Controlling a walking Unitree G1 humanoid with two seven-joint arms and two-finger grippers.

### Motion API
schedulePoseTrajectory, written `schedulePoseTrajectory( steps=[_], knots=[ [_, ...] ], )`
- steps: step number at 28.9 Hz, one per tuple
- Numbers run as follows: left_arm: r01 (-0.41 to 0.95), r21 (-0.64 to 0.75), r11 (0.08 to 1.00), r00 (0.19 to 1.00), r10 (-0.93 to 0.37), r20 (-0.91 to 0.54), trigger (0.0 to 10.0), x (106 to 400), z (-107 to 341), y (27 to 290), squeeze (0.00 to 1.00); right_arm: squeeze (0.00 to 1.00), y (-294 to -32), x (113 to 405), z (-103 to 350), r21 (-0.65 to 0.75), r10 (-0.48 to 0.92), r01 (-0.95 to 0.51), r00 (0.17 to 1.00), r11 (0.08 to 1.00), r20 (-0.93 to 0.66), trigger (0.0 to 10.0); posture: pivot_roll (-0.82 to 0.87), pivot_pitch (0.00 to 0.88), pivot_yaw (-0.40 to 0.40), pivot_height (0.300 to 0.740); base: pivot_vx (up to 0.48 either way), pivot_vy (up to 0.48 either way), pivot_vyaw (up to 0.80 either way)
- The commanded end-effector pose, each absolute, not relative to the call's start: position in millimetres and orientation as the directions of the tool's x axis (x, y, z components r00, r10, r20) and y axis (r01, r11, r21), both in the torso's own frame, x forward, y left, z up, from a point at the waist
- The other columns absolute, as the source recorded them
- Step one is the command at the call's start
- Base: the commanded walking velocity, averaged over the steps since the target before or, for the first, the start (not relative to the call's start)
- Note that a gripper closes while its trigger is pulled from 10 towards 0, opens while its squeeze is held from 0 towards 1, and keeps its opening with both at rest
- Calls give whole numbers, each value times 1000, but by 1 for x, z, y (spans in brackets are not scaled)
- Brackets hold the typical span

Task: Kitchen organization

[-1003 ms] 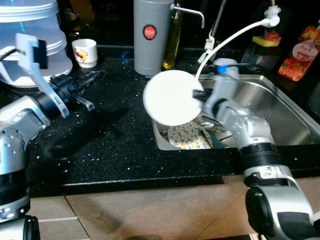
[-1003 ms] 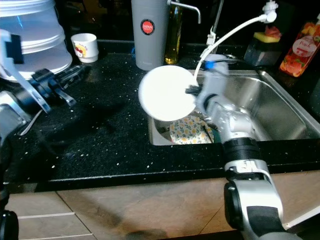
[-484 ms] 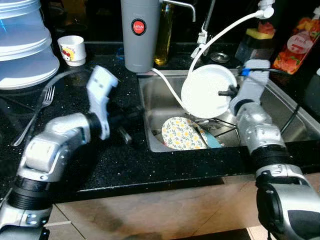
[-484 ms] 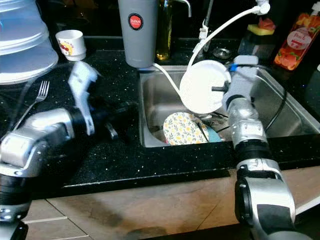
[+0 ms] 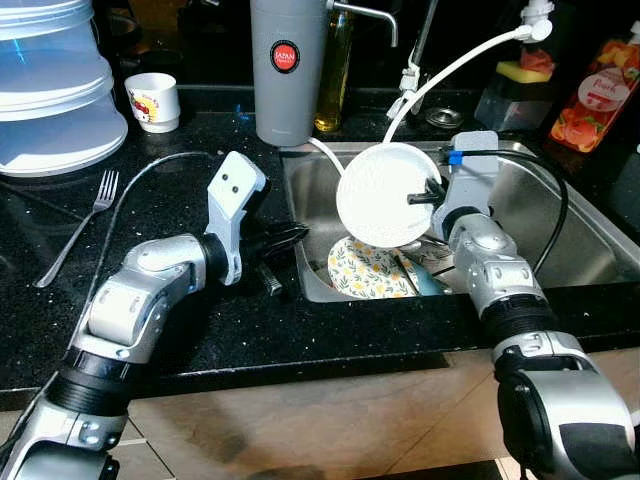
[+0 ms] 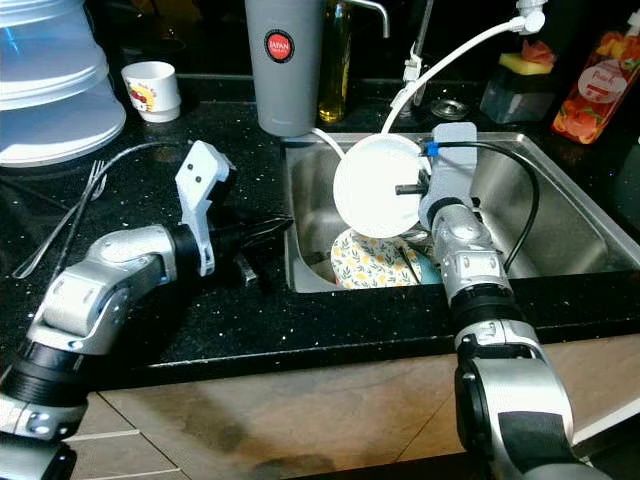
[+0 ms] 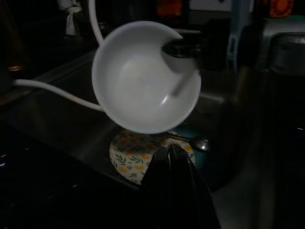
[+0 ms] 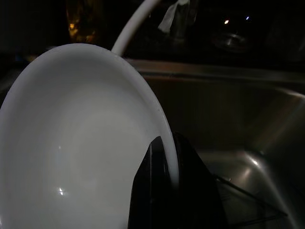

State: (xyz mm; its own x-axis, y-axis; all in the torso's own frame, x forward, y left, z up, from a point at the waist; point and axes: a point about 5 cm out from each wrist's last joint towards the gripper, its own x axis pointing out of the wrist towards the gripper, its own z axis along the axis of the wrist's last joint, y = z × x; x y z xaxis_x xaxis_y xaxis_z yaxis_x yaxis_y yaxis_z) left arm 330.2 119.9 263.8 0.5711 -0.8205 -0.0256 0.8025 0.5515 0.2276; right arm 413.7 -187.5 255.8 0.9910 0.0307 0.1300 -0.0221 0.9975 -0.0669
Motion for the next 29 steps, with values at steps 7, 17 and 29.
schedulePoseTrajectory(
  steps=[7, 17, 29],
  knots=[
    [848, 237, 474, 496, -867, -42, 10000, 325, 263, 111, 0, 0, -183, 414, 244, -125, 66, -55, 994, 991, 86, 10000, 11, 149, -33, 740, 0, 0, 0],
    [849, 262, 459, 489, -871, -57, 10000, 325, 264, 111, 0, 855, -181, 414, 241, -129, 70, -59, 994, 990, 84, 10000, 14, 138, -30, 740, 0, 0, 0],
    [653, 324, 685, 726, -687, -11, 10000, 350, 284, 146, 0, 0, -196, 407, 245, 133, -95, 68, 975, 989, 203, 10000, 79, 126, 56, 740, 0, 0, 0]
  ],
)
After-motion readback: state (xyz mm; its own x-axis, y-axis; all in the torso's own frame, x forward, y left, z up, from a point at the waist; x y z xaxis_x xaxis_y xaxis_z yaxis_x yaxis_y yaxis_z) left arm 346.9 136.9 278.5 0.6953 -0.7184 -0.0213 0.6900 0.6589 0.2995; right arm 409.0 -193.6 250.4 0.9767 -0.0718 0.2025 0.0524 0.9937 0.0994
